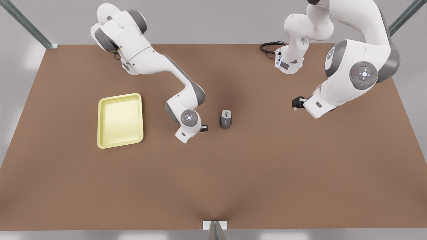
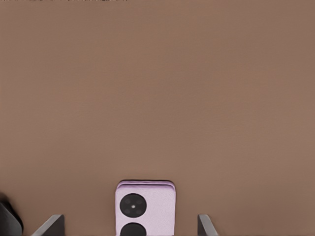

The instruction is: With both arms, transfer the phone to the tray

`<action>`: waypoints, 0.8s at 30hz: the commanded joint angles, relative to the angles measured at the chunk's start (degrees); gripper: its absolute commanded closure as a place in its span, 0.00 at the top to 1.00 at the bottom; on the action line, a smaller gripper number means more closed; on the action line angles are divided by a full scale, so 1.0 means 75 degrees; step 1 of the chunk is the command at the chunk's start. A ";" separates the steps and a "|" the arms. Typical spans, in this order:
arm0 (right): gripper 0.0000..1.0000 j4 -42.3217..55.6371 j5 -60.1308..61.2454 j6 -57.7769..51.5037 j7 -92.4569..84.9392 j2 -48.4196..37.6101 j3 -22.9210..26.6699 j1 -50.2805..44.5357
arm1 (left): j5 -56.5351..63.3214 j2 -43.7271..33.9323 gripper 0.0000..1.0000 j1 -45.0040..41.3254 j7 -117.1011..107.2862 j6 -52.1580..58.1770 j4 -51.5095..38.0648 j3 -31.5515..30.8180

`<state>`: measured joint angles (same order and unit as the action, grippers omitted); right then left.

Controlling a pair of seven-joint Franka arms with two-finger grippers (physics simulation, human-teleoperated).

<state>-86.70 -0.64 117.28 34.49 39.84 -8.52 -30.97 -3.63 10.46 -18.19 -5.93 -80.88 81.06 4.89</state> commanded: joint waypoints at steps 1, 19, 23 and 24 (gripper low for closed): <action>1.00 -0.0006 -0.0207 0.0862 0.3253 0.0149 -0.0001 -0.0019 | 0.0027 0.0012 1.00 0.0000 0.1939 0.0038 -0.0004 0.0005; 1.00 -0.1963 -0.0196 0.1894 0.1120 -0.0249 -0.0141 -0.0195 | -0.0044 0.0387 1.00 0.0000 0.1916 -0.0079 -0.0004 -0.0007; 1.00 -0.2631 0.0016 0.2832 -0.0156 -0.0343 -0.0856 0.0614 | -0.0044 0.0434 1.00 0.0000 0.1916 -0.0079 -0.0015 -0.0019; 1.00 -0.2608 -0.0031 0.2691 -0.0403 -0.0355 -0.0844 0.0626 | -0.0044 0.0445 1.00 0.0000 0.1916 -0.0079 -0.0015 -0.0019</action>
<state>-105.91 -1.16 134.54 41.82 37.40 -14.49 -26.70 -3.96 13.76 -18.19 4.65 -81.27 81.02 4.76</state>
